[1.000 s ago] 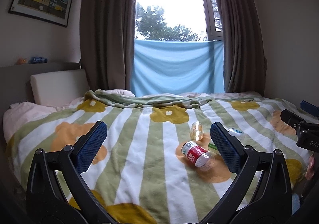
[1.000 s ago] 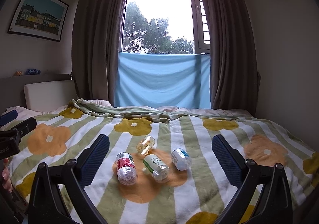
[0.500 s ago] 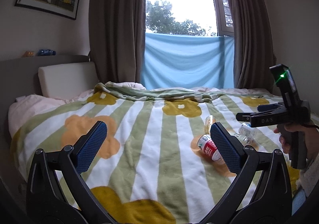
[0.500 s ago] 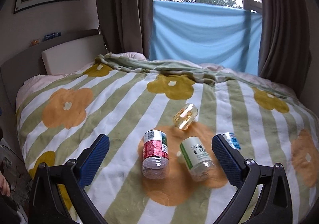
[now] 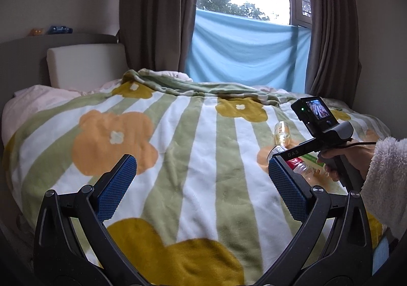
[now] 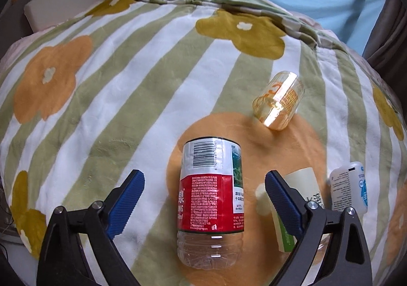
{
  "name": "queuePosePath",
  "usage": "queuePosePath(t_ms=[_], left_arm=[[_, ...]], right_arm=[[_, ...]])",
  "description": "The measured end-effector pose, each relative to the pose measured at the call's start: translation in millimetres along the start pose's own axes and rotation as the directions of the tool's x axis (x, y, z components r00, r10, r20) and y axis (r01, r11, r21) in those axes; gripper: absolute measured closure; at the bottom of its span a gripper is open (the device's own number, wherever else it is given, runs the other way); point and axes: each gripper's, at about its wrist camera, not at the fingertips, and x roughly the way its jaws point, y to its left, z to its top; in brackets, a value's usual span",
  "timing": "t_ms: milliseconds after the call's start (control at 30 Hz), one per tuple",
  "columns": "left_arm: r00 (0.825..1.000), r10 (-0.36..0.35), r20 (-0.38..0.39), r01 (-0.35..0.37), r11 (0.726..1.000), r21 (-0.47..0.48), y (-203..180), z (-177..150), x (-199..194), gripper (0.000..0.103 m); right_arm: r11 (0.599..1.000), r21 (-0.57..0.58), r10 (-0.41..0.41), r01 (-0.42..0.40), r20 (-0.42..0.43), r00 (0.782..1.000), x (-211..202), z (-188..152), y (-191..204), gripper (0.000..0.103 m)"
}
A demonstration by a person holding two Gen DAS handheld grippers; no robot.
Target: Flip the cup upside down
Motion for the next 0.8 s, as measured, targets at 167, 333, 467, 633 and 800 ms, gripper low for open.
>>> queuePosePath(t_ms=[167, 333, 467, 633, 800], left_arm=[[0.997, -0.016, -0.070, 0.016, 1.000, 0.001, 5, -12, 18, 0.000], [0.991, -0.035, -0.130, 0.035, 0.999, 0.004, 5, -21, 30, 0.000], [0.989, -0.038, -0.142, 0.039, 0.999, 0.002, 6, -25, 31, 0.000], [0.990, -0.047, -0.131, 0.047, 0.999, -0.002, 7, -22, 24, 0.000], [0.993, -0.046, -0.109, 0.047, 0.999, 0.006, 10, -19, 14, 0.000]], right_arm=[[0.999, -0.019, -0.048, 0.047, -0.065, 0.997, 23, -3, 5, 0.017], [0.997, -0.022, -0.081, 0.079, -0.106, 0.991, 37, -6, 5, 0.026], [0.996, -0.022, -0.089, 0.087, -0.124, 0.988, 43, -8, 2, 0.038], [0.997, -0.012, -0.077, 0.076, -0.108, 0.991, 37, -9, 1, 0.045], [0.997, -0.061, -0.044, 0.039, -0.067, 0.997, 8, -16, 10, 0.045]])
